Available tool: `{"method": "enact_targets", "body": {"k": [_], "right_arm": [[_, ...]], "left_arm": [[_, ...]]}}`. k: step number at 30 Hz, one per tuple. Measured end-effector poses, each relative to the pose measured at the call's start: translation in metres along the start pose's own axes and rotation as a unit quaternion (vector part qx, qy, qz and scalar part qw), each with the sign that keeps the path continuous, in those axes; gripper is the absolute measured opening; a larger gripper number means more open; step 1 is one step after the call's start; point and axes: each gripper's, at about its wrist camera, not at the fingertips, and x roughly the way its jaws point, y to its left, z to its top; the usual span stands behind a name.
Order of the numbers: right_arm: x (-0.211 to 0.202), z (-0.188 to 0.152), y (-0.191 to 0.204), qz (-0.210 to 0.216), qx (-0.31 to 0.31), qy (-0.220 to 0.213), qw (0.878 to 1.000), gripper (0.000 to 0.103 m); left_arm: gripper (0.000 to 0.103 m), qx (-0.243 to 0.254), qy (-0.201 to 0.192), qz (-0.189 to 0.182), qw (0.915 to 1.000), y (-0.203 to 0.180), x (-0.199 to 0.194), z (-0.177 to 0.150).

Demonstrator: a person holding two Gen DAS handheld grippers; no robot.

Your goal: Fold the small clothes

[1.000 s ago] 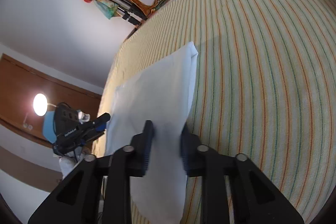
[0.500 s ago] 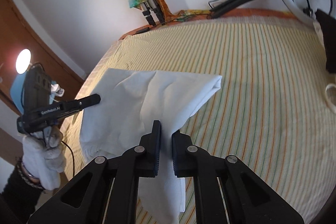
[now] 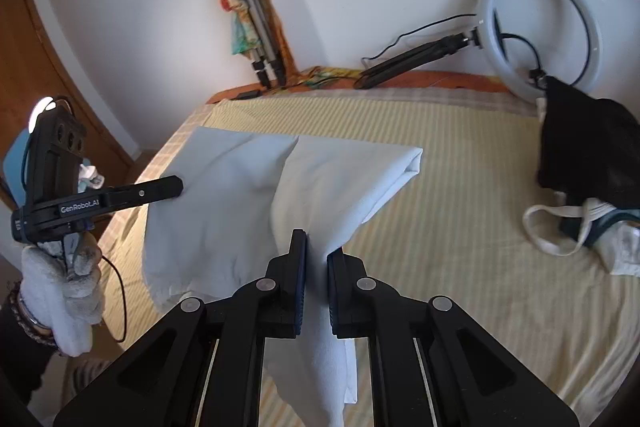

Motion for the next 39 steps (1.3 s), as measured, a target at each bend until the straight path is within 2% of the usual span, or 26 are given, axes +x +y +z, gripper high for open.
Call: {"method": "enact_targets", "body": {"k": [8, 18, 24, 32, 39], "right_arm": [[-0.039, -0.003, -0.062, -0.055, 0.001, -0.023, 0.998, 0.008], [-0.095, 0.036, -0.153, -0.138, 0.006, -0.046, 0.989, 0.008], [-0.113, 0.058, -0.206, -0.185, 0.019, -0.064, 0.98, 0.008], [-0.122, 0.082, -0.269, -0.231, 0.026, -0.084, 0.969, 0.008], [-0.098, 0.097, -0.309, -0.261, 0.035, -0.082, 0.961, 0.008]], "left_arm": [[0.003, 0.045, 0.02, -0.034, 0.9982, -0.076, 0.055, 0.023], [0.003, 0.078, 0.031, -0.078, 0.9934, -0.174, 0.148, 0.06], [0.003, 0.104, 0.027, -0.086, 0.9905, -0.228, 0.193, 0.082], [0.003, 0.126, 0.009, -0.069, 0.9895, -0.272, 0.245, 0.104], [0.003, 0.146, 0.001, -0.019, 0.9891, -0.287, 0.287, 0.108]]}}
